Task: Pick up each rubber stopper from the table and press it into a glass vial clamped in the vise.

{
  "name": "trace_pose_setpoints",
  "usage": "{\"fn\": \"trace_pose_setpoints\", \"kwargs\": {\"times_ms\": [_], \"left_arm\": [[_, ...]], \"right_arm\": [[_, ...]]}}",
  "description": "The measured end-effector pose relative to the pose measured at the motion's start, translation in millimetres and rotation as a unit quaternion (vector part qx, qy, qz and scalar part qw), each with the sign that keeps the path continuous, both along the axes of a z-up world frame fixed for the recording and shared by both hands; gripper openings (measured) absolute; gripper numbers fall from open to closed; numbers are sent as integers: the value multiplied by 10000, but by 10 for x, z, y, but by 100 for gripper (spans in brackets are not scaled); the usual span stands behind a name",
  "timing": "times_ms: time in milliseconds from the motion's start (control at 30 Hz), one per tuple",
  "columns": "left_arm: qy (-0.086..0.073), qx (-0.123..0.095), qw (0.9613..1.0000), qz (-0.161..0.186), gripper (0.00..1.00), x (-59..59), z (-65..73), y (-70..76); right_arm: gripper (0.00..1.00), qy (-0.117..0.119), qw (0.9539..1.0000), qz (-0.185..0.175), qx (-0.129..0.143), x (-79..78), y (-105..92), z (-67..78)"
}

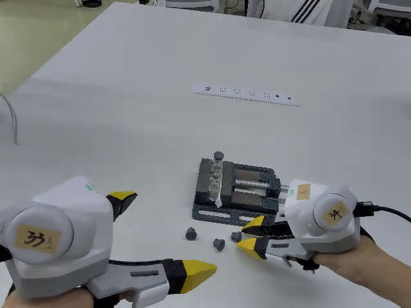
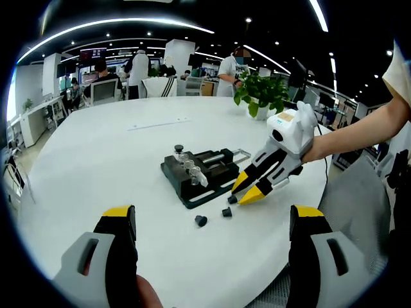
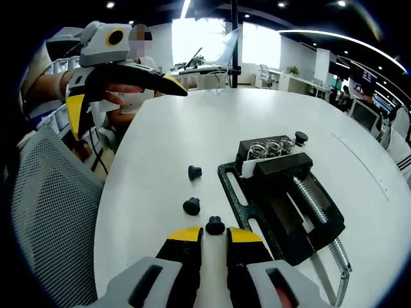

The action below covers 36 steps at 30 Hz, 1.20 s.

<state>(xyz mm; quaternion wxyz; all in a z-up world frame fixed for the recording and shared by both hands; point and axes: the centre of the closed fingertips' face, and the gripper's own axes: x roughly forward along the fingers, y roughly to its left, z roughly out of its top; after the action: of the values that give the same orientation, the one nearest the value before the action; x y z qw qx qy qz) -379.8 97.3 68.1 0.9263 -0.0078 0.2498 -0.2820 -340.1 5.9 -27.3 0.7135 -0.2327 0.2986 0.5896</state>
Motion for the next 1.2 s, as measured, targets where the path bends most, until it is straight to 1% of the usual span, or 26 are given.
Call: {"fn": "trace_pose_setpoints", "kwargs": {"times_ms": [500,600,667,733,767,833,933,967,1000,1033,1133,1200], "left_arm": [[12,-5,10000,-51,99,-34,-9,-64],[17,-22,10000,-20,99,-37,-14,-52],[25,-16,10000,-15,99,-38,-23,-45],[34,7,10000,-30,99,-45,-25,-48],[24,16,10000,-39,99,-44,-22,-48],[19,27,10000,-35,99,-38,-22,-42],[7,19,10000,-63,99,-30,-17,-56],[6,13,9999,-116,96,-36,-12,-68],[-33,-43,9999,-153,91,-33,9,-89],[-68,-83,9998,-168,89,-27,33,-104],[-149,-71,9997,-185,89,1,57,-127],[-254,-56,9993,-261,86,23,79,-154]], "right_arm": [[7,-24,10000,-53,37,8,6,32],[7,-32,10000,-42,60,5,11,55],[7,22,10000,-32,69,-7,8,72],[7,28,10000,-23,82,4,0,80],[7,62,9999,-24,105,5,0,103],[6,51,9999,12,117,-3,1,156],[6,46,9999,140,68,-10,-13,234],[6,35,9998,183,37,-7,-21,246],[6,11,9997,246,-4,-8,-30,267],[6,-101,9994,340,-57,3,-38,313],[6,-145,9988,451,-144,8,-58,408],[6,-222,9976,612,-220,5,-73,487]]}}
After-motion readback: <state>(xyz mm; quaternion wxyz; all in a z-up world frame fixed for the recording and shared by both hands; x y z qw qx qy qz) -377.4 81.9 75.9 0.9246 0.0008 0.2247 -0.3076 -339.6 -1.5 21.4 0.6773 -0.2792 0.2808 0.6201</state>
